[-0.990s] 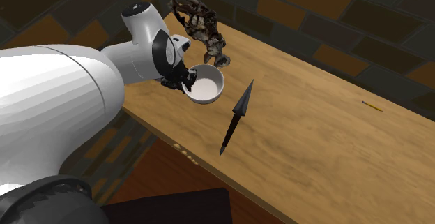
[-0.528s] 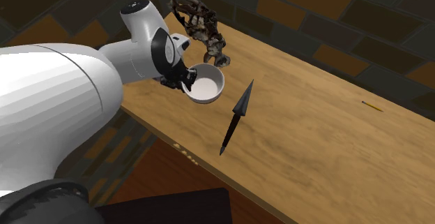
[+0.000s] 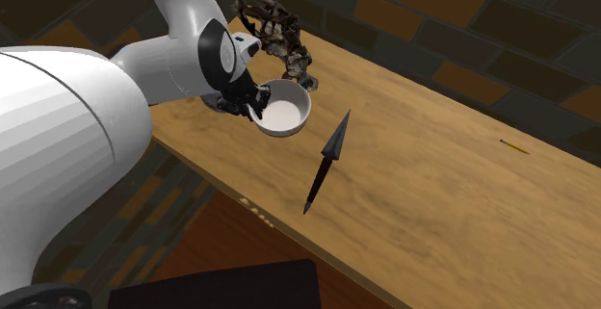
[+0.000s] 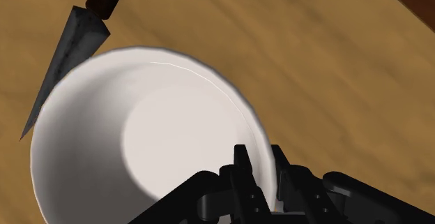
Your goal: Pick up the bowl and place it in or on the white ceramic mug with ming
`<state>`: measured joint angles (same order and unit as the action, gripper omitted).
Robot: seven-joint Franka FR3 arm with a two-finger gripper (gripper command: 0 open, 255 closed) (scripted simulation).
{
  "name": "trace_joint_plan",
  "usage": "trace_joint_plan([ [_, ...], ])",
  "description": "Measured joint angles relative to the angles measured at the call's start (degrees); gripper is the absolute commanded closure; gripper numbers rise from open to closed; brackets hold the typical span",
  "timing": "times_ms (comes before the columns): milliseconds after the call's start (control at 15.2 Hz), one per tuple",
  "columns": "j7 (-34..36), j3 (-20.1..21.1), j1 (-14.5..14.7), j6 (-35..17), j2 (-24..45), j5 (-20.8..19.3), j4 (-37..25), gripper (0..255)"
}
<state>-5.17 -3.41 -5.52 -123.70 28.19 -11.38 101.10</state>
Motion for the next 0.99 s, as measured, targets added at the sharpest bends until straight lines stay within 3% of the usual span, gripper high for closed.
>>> trace_joint_plan([
  [990,-1.67,0.16,0.16,9.18,-5.55,0.61,-3.73,255],
])
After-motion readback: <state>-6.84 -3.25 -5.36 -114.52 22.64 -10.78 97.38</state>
